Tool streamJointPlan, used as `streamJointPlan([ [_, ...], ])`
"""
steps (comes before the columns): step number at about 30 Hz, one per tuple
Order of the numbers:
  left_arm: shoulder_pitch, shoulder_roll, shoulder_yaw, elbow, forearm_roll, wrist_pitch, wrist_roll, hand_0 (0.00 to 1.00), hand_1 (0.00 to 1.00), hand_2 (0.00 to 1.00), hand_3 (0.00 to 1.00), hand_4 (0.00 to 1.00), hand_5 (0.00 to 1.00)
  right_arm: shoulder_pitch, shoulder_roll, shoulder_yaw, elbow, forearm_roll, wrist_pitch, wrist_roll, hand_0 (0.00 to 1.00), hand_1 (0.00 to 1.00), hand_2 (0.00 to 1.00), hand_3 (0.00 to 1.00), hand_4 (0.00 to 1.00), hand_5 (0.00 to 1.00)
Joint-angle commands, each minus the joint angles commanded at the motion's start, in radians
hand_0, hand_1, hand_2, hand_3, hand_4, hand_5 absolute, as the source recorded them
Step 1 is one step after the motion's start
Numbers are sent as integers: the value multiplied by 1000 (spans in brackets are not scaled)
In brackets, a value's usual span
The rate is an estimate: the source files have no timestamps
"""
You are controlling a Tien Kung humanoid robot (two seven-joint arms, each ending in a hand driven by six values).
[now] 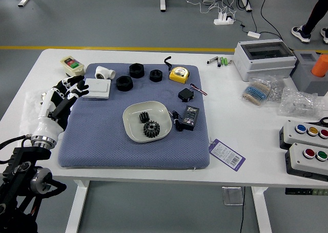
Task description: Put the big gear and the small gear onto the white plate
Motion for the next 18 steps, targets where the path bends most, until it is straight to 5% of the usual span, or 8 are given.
streamJointPlan([
  [6,30,-12,-26,-24,-17,-26,16,704,689,796,654,834,438,-1,1,-1,0,1,1,0,689,704,747,565,787,638],
  [12,50,-4,-61,-21,17,-121,64,711,691,796,655,840,453,4,0,-3,0,1,0,-2,687,705,748,563,786,638],
  [18,65,1,-88,-29,39,-128,63,710,697,798,659,838,456,11,-1,-3,0,4,0,-2,687,704,748,564,785,637],
])
